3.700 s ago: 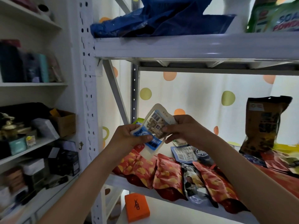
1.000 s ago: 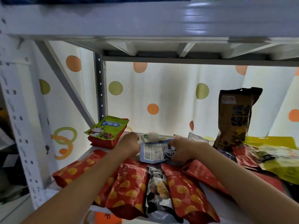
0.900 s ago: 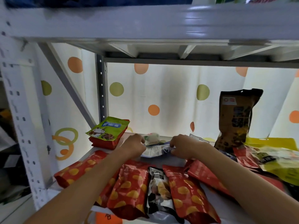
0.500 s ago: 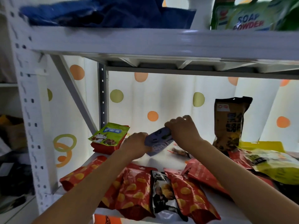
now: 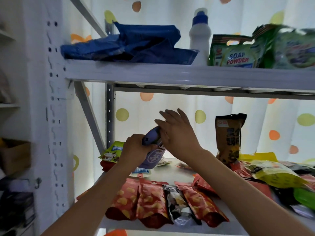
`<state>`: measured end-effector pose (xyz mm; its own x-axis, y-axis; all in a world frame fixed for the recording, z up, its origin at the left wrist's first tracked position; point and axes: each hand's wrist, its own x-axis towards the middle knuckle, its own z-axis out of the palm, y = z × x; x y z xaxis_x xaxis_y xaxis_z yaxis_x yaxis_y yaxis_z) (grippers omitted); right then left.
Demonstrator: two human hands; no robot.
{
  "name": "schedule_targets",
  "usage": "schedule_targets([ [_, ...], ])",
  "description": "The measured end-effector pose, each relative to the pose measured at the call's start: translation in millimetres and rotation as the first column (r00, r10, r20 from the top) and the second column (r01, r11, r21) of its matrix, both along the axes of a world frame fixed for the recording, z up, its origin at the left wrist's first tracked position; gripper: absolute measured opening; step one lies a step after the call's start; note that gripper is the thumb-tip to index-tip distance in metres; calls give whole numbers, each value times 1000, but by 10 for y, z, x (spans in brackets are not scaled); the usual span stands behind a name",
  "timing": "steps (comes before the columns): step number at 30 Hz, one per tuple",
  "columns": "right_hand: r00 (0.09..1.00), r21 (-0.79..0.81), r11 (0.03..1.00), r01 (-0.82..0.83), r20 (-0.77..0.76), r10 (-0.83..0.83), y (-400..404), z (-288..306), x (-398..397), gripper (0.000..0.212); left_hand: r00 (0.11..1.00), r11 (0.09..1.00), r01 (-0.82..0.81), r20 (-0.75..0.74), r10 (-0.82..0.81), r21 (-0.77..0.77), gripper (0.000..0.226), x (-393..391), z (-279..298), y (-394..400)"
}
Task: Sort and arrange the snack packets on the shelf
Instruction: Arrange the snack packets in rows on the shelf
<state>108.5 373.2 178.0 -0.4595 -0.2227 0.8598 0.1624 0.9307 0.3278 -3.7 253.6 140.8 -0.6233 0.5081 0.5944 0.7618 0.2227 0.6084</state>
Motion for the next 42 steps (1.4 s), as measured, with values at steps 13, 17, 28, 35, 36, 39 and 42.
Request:
schedule_targets([
  [13, 919, -988, -34, -151, -153, 364, -401, -181, 397, 55, 820, 893, 254, 407, -403, 372, 60, 161, -132, -698],
  [17, 841, -977, -99, -190, -214, 497, -590, -293, 569, 24, 771, 868, 286, 440, -460, 407, 54, 307, -271, -878],
  [28, 844, -950, 43, -311, -255, 472, -1021, -428, 1158, 36, 830, 872, 187, 403, -386, 452, 16, 1131, -401, -1258],
  [35, 844, -918, 38, -395, -347, 409, -920, -813, 1840, 66, 897, 923, 126, 356, -263, 364, 40, 1982, -602, -1182],
  [36, 848, -918, 38, -395, -348, 400, -917, -872, 1925, 62, 911, 928, 107, 338, -234, 356, 39, 2067, -654, -1171],
  [39, 844, -915, 20, -403, -364, 394, -920, -1087, 2252, 47, 934, 943, 29, 327, -144, 333, 34, 2459, -801, -1153],
  [42, 796, -896, -185, -404, -444, 411, -960, -1330, 2605, 22, 914, 956, 25, 381, -140, 291, 21, 2807, -1022, -1157],
])
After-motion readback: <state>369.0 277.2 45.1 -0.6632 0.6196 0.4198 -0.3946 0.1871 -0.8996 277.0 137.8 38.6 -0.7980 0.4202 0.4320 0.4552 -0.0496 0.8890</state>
